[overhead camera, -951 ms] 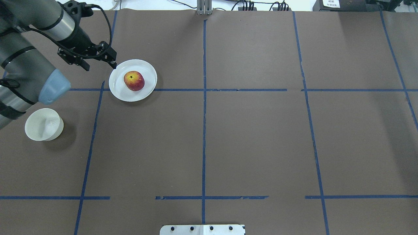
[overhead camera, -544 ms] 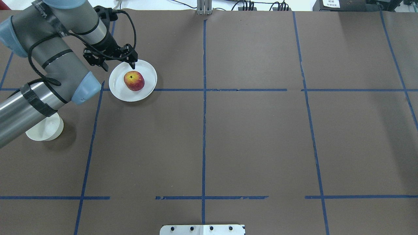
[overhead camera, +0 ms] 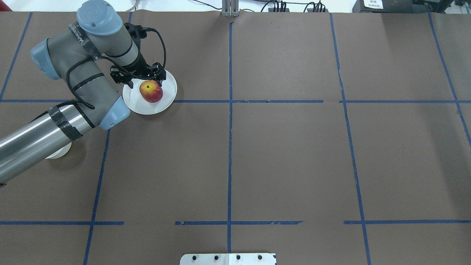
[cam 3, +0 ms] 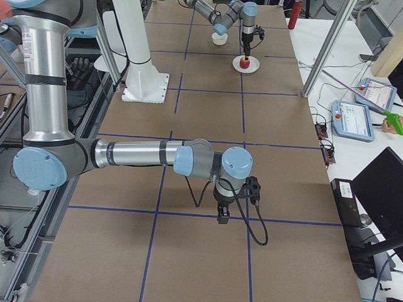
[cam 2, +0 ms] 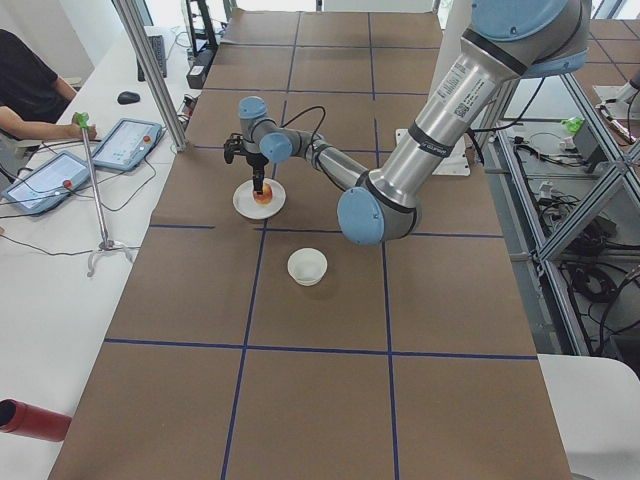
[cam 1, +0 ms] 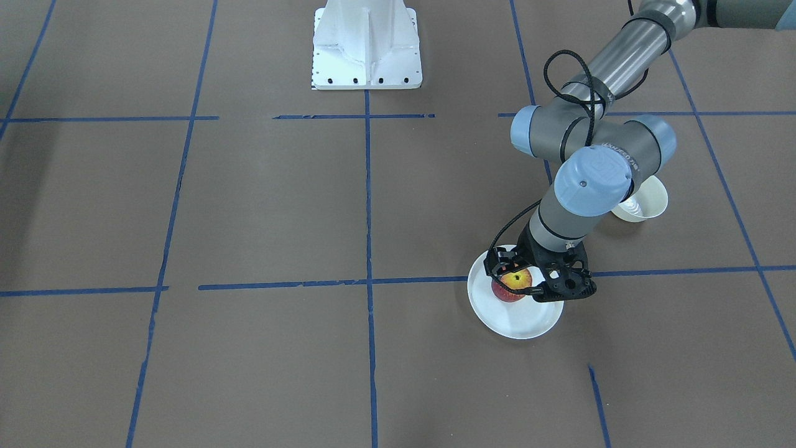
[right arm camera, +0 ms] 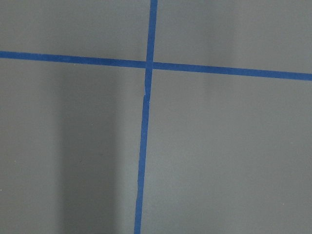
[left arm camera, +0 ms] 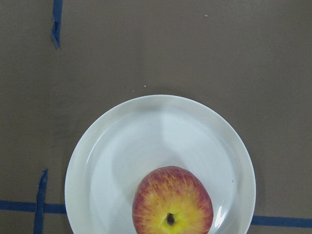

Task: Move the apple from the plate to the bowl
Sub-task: 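Move the left gripper over the apple on the white plate, then lower the left gripper and close it around the apple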

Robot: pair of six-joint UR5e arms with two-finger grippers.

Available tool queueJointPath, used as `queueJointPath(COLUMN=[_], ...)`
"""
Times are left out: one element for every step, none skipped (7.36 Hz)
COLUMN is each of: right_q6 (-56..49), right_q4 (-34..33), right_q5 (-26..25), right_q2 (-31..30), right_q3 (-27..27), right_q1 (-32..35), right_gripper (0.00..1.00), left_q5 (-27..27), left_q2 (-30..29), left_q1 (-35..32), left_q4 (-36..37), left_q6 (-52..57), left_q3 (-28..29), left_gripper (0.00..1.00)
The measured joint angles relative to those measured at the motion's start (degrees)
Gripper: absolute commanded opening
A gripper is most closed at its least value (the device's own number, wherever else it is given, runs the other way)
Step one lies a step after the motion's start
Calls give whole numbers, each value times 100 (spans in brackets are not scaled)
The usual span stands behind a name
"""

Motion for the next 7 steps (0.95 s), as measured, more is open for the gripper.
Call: queueJointPath(right_q6=[0,0,0,0,0,0,0], right_q4=[0,0,0,0,0,0,0], right_q5=[0,0,0,0,0,0,0], right_q2=[0,0,0,0,0,0,0], right_q3=[0,0,0,0,0,0,0], right_q1=[0,0,0,0,0,0,0], right_gripper=[100,100,100,100,100,100,100], left_q5=[18,25,28,29,29,32,35], left_q2=[-2,-2,-2,-2,-3,-2,-5], left_q1=[19,39,63,90,120,149,172], left_q4=[-107,-215,-291,-345,-423,-508,-571], left_q6=[-7,-10,-10,-11,-11,-19,-34], left_q3=[90,188,259,299,351,410,460], left_gripper=[100,100,100,100,100,100,94])
